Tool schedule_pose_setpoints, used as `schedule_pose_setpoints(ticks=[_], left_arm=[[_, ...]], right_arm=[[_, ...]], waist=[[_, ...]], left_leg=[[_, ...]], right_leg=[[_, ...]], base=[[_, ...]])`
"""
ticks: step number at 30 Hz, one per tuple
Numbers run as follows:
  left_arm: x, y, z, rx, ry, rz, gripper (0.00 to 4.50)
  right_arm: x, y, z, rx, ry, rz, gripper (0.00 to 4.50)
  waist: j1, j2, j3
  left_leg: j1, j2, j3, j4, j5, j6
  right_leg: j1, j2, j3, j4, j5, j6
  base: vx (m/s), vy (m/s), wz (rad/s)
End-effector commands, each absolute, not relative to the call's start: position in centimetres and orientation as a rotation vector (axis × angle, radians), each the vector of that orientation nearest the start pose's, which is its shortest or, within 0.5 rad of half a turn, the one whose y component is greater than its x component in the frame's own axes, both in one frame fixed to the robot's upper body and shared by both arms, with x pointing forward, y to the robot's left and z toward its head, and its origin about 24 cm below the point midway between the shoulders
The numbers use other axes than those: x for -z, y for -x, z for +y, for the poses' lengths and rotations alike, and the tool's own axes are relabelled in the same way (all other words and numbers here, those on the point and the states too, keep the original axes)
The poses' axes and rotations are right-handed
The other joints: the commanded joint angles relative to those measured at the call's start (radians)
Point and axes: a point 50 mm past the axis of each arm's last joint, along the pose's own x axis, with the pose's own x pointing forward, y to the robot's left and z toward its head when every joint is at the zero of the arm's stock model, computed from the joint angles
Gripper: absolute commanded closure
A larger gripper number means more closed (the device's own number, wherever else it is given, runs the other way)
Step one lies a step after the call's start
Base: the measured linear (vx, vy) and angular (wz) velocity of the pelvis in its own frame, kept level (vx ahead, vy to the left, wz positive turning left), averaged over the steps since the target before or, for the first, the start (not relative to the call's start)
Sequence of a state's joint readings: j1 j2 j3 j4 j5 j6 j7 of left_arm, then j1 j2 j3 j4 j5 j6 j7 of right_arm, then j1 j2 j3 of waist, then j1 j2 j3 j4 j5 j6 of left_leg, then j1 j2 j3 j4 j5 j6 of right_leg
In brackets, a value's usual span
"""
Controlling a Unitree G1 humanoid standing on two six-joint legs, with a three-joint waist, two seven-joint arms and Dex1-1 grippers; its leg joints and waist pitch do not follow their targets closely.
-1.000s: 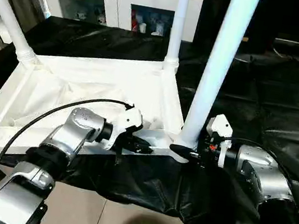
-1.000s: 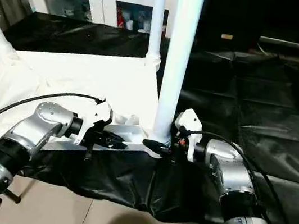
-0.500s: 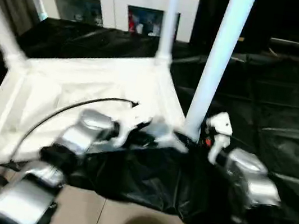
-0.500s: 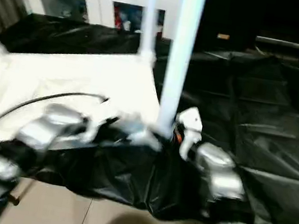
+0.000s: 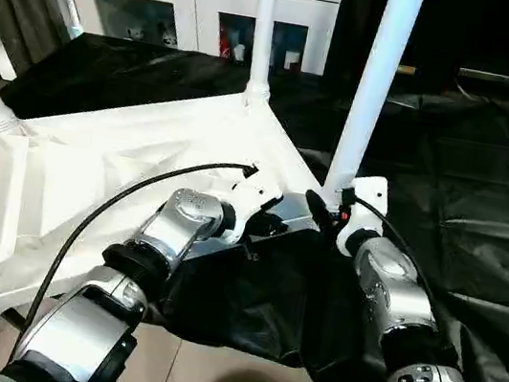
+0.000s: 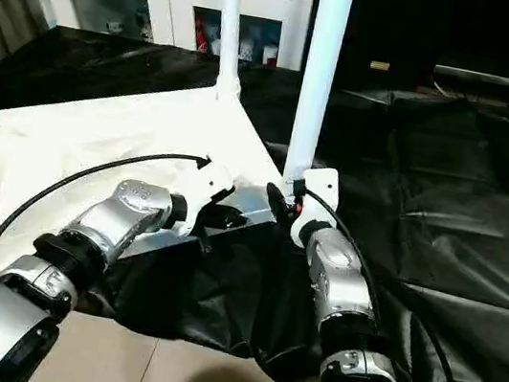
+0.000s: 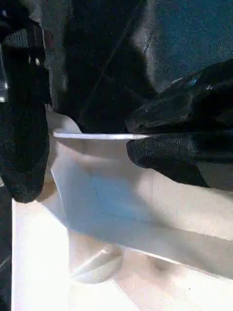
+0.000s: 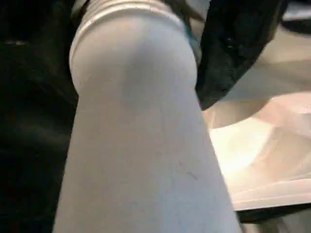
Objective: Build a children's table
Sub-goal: Rotate leg to tighten
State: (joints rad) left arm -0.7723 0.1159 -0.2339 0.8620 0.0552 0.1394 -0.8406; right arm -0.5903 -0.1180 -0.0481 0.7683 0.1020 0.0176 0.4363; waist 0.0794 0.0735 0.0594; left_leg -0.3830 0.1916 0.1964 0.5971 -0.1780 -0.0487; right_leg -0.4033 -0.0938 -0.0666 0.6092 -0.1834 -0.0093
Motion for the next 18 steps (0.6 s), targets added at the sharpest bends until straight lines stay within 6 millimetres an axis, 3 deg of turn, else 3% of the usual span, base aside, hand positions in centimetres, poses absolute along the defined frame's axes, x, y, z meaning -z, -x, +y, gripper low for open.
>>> schedule_pose_setpoints(ticks=[1, 8, 15, 18], left_arm=[[-6.4, -34.2, 5.7, 1.204, -0.263, 0.297, 4.5], [-5.8, -33.1, 8.7, 1.347, -0.311, 0.338, 4.5], [-6.3, -32.6, 11.1, 1.429, -0.312, 0.372, 4.5], [-6.4, -32.7, 11.5, 1.421, -0.317, 0.374, 4.5]], right_arm=[[-2.7, -33.5, -11.1, -0.7, -0.007, 0.28, 1.06], [-4.4, -32.4, -14.2, -0.949, 0.091, 0.255, 1.06], [-5.4, -31.3, -16.3, -1.113, 0.125, 0.278, 1.06], [-5.5, -31.3, -16.4, -1.12, 0.126, 0.281, 1.38]], waist=[[-0.001, -0.018, -0.071], [0.009, -0.019, -0.072], [0.011, -0.016, -0.07], [0.011, -0.015, -0.07]], left_leg=[[0.011, 0.032, -0.019, -0.07, -0.205, 0.074], [0.009, 0.037, -0.016, -0.064, -0.164, 0.111], [0.013, 0.042, -0.016, -0.068, -0.19, 0.1], [0.012, 0.04, -0.016, -0.067, -0.191, 0.09]], right_leg=[[0.052, -0.055, 0.036, -0.079, -0.196, -0.221], [0.052, -0.054, 0.035, -0.07, -0.139, -0.251], [0.048, -0.054, 0.036, -0.068, -0.15, -0.266], [0.048, -0.056, 0.036, -0.07, -0.158, -0.264]], base=[[0.0, 0.0, 0.0], [0.0, 0.0, 0.0], [0.0, 0.0, 0.0], [0.0, 0.0, 0.0]])
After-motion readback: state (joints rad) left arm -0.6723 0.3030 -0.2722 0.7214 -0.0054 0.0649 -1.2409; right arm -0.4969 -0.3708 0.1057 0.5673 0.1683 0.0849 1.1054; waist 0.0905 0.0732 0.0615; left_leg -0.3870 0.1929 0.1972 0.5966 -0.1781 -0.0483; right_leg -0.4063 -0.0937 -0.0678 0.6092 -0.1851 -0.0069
